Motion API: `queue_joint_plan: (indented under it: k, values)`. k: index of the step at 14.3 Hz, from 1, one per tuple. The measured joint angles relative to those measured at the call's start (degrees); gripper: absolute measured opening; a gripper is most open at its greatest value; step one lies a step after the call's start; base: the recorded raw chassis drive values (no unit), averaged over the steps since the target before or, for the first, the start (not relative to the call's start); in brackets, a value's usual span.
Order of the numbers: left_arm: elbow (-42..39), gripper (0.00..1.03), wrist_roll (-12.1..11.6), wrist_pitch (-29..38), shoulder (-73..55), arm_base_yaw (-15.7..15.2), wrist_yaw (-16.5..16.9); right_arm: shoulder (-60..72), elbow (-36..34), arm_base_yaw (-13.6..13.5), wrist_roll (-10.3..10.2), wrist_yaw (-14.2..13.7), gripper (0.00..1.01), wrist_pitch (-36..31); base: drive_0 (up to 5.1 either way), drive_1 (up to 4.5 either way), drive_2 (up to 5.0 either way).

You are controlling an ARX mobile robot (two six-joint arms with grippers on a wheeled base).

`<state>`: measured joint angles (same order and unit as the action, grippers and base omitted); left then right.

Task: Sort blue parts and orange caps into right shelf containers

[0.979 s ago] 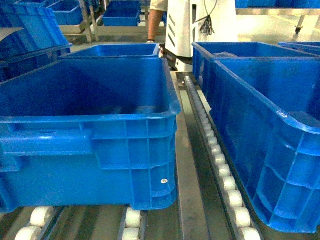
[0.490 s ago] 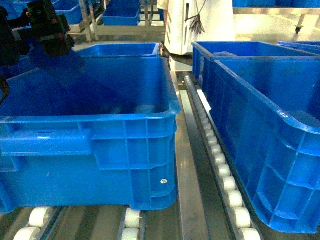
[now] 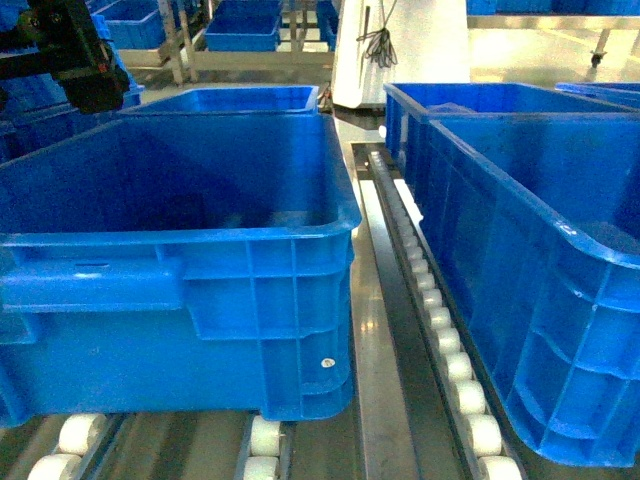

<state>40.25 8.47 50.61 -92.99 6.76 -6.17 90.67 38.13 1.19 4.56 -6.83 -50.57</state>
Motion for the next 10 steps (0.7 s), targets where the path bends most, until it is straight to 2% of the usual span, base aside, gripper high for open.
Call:
queue_joint_plan:
  k: [10]
  values:
    - [0.00, 0.98, -0.37, 0.07, 0.00, 0.11, 0.00, 0.00, 0.00, 0.00, 0.02, 0.02, 0.98, 0.00, 0.0, 0.00, 0.0]
